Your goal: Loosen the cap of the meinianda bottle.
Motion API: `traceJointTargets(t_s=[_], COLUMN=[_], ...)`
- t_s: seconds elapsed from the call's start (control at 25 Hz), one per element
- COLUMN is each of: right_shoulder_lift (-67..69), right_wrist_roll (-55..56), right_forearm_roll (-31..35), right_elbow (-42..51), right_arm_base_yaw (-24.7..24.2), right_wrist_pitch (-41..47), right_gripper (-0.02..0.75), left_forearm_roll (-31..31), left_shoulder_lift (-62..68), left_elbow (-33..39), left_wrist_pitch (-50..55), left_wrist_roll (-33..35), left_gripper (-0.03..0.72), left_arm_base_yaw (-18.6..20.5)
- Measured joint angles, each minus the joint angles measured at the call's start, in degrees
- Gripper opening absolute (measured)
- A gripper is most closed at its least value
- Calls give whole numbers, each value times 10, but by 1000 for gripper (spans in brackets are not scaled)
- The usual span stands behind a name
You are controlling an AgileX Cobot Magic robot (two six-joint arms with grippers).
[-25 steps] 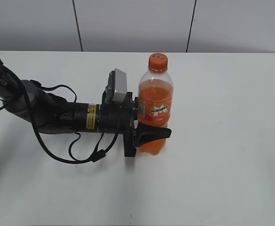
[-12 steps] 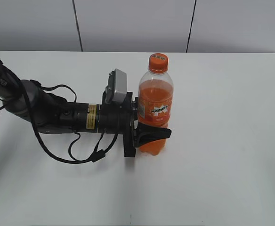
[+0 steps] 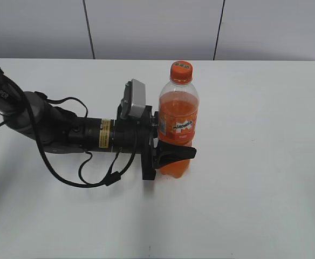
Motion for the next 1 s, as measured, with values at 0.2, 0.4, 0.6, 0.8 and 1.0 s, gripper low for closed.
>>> traceJointTargets(t_s=[0.2,0.4,0.6,0.8,1.0], right_shoulder_lift=[117,278,447,641,797], right_wrist_roll=[15,32,45,52,61], right_forearm_roll=[4,19,24,24,25], right_elbow=[-30,-112,-218,-348,-479], right_arm_base_yaw=[0,0,0,0,0], right_wrist_pitch=[-12,-30,-5,64,69], right_gripper=[501,501,501,501,501], left_forearm_roll=[-1,-1,-1,-1,-1], left_shoulder_lift=[0,0,0,0,0], left_elbow=[0,0,0,0,0], left_wrist_pitch=[0,0,0,0,-1], left_wrist_roll=[-2,-2,-2,-2,-3], left_gripper=[395,395,395,395,395], left_arm_base_yaw=[0,0,0,0,0])
